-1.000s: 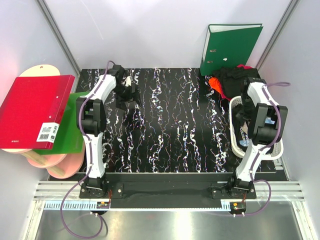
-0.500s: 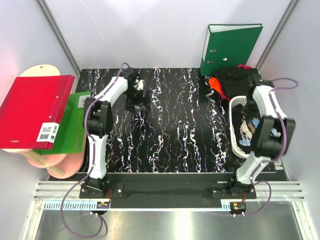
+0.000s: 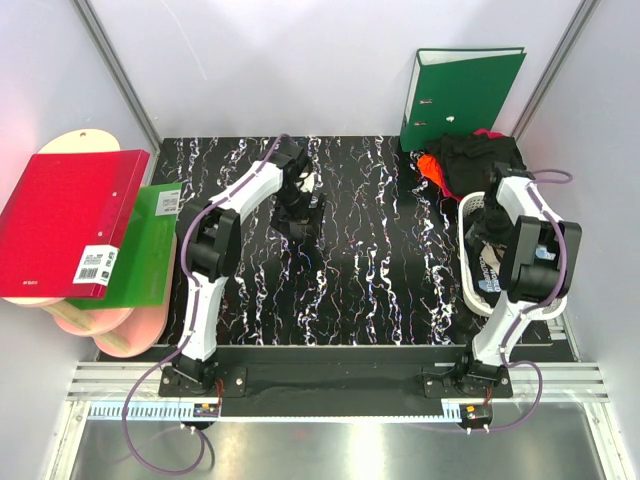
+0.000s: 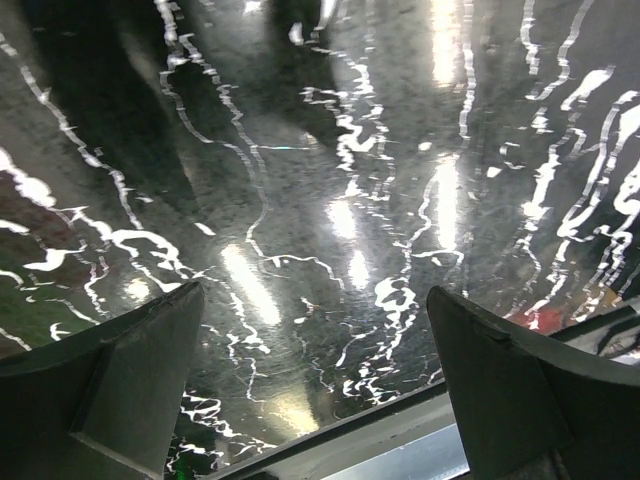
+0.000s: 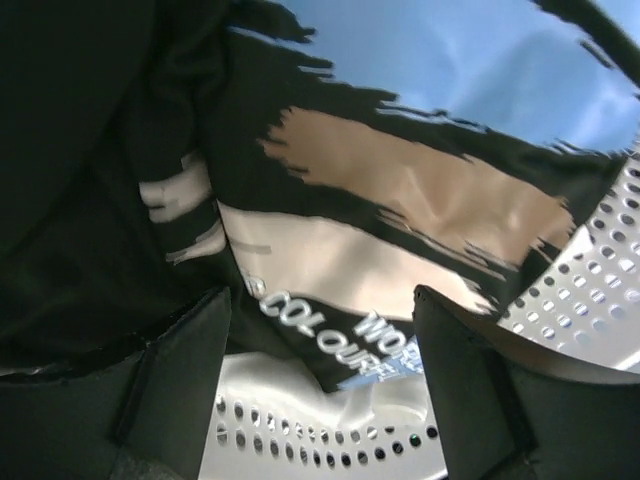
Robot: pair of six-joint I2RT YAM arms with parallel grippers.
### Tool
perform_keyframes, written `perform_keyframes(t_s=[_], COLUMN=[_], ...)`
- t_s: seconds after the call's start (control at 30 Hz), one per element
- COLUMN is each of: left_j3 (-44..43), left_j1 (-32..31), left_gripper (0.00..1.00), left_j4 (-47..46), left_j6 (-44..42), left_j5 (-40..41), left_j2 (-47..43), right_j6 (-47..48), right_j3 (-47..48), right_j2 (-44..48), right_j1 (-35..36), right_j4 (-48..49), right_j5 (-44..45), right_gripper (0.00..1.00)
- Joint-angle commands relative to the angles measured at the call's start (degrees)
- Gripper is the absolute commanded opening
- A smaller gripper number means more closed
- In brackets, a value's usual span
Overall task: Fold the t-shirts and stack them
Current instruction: Grab crumpled tshirt from bin with the right arm
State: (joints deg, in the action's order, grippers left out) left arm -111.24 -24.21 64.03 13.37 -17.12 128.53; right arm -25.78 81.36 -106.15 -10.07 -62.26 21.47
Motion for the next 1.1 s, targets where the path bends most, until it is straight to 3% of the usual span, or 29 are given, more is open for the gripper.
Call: perform_keyframes(t_s=[0.0,0.07,0.1,0.17,0.2,0.43,0.73,0.87,1.07], left_j3=[0.32,0.32,0.32,0.23,0.15,-0.73,-0.3,1.2,3.75], left_j1=[0.48,0.48,0.48,0.48,0.48,0.48,-0.31,-0.58,1.0], left_gripper=[0.99,0.99,0.99,0.99,0.99,0.99,0.99,0.99,0.99], left_j4=[0.22,0.31,0.31,0.39,0.39,0.39,0.48,0.13,-3.91], left_j6=[-0.18,-0.27,-0.27,-0.27,-0.36,-0.36,-1.06,-1.24,1.57], left_j5=[2.8,2.97,3.15,3.41,3.41,3.15,3.59,7.71,17.99], left_j2=[-1.17,-1.09,-1.18,-1.18,-1.18,-0.3,0.41,-1.95,-10.29], right_j6=[2.84,3.54,3.63,3.55,3.63,3.37,2.39,3.8,4.34], right_j3=[4.49,6.17,6.44,7.14,7.4,6.53,7.32,9.25,15.22], right_j2=[-4.13,-7.12,-7.84,-8.72,-8.55,1.1,22.81,29.84,25.3], right_j1=[0.05,0.05,0.05,-0.04,-0.04,-0.04,-0.04,0.04,2.67], right_j4=[1.35,1.26,1.18,1.09,1.09,-1.28,0.2,6.88,9.26], right_j5=[-1.0,-1.17,-1.0,-0.3,-0.03,1.11,9.9,4.49,-6.7], right_gripper=[0.81,0.75,0.61,0.1,0.0,0.0,0.0,0.0,0.0])
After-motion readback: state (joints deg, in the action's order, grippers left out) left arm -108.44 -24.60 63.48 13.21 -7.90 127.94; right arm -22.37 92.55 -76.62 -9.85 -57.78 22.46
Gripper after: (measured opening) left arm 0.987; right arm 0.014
